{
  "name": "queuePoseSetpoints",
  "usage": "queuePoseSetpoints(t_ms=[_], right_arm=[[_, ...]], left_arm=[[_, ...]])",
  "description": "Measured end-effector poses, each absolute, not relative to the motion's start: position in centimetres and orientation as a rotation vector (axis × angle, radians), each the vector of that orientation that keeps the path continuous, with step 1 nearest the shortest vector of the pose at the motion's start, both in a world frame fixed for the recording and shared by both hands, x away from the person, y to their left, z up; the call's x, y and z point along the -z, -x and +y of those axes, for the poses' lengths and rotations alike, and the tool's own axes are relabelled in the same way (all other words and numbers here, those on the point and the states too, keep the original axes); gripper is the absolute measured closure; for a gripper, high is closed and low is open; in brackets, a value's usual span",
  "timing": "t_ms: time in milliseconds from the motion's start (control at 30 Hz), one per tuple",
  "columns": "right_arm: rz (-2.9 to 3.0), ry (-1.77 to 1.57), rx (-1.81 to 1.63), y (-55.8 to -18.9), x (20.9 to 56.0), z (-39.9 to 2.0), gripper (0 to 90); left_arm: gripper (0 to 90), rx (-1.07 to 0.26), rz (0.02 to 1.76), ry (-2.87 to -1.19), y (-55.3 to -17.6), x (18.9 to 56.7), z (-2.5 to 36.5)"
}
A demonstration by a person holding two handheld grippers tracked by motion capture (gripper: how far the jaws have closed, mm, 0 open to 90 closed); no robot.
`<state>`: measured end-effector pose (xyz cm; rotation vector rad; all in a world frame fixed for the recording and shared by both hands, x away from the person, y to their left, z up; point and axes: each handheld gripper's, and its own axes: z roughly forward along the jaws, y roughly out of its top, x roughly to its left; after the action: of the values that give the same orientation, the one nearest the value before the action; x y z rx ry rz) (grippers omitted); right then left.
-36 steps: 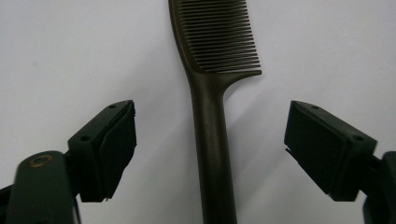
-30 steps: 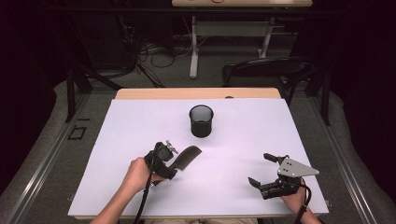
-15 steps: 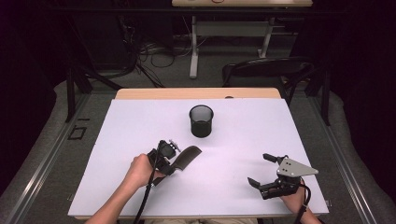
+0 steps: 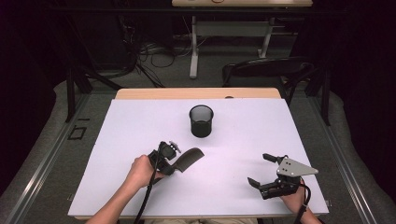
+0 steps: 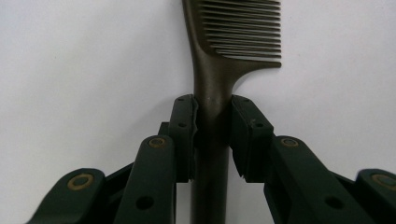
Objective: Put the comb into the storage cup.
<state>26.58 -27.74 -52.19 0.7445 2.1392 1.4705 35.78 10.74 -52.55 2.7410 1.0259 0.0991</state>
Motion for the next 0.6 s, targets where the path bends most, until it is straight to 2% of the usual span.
queuePoseSetpoints(t_ms=[233, 600], right_arm=[[2.137, -0.742, -1.475, -26.5, 52.2, -27.7, 0.0], [2.138, -0.747, -1.47, -26.7, 52.2, -27.7, 0.0]], left_arm=[[72.5, -0.102, 1.018, -2.723, -35.5, 52.3, 11.1], [72.5, -0.164, 0.992, -2.585, -34.8, 51.1, 12.9]])
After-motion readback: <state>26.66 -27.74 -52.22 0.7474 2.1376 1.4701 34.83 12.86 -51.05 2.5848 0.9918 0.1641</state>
